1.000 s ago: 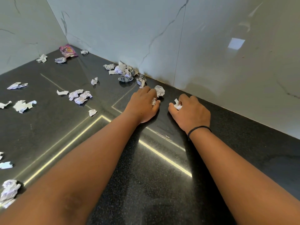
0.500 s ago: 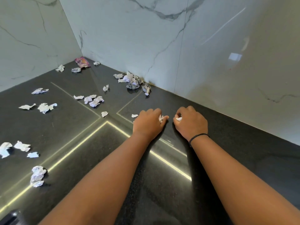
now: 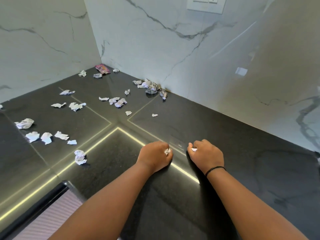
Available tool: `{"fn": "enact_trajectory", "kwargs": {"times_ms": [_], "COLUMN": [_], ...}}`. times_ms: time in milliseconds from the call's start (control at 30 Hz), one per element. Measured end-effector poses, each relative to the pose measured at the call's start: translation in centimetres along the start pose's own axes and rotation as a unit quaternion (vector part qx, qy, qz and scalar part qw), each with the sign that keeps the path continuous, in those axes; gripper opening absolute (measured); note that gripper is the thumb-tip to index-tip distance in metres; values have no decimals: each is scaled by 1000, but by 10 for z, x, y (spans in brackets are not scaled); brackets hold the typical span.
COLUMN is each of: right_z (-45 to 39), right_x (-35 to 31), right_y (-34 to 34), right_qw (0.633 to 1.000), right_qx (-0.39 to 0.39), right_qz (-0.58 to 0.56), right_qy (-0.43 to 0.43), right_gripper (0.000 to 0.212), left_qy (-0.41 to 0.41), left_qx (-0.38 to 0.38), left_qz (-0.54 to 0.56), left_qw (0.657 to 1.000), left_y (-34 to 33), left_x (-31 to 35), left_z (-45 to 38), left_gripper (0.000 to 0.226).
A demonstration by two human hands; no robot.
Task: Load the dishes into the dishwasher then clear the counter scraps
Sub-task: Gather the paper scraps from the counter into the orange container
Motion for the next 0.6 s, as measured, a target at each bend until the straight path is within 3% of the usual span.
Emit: {"fn": "enact_trajectory", "kwargs": {"times_ms": [367, 500, 600], "right_z": [82, 112, 129], "right_x": [-30, -72, -132], "right_y": [11, 6, -1], "right_qw": [994, 991, 993], "right_qx": [-74, -69, -63], "right_qz": [4, -4, -11], "right_qy": [-76, -116, -99], "right_gripper": [35, 35, 35], "left_qy": [-91, -110, -88], "left_qx": [-58, -51, -24], "left_qz": [10, 13, 15], "left_qw": [994, 993, 996], "left_y": [32, 53, 75], "left_x": [-27, -55, -96], "left_z": [98, 133, 172], "left_gripper": [25, 28, 30]}}
Point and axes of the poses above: each hand's wrist, its own z-axis away from the middle knuckle, its own y-axis out of the back of the hand, x = y × z, the point moved 4 cm from there along -z, towards the middle knuckle, and after that the axes turned 2 degrees about y, right-handed, at the moved point
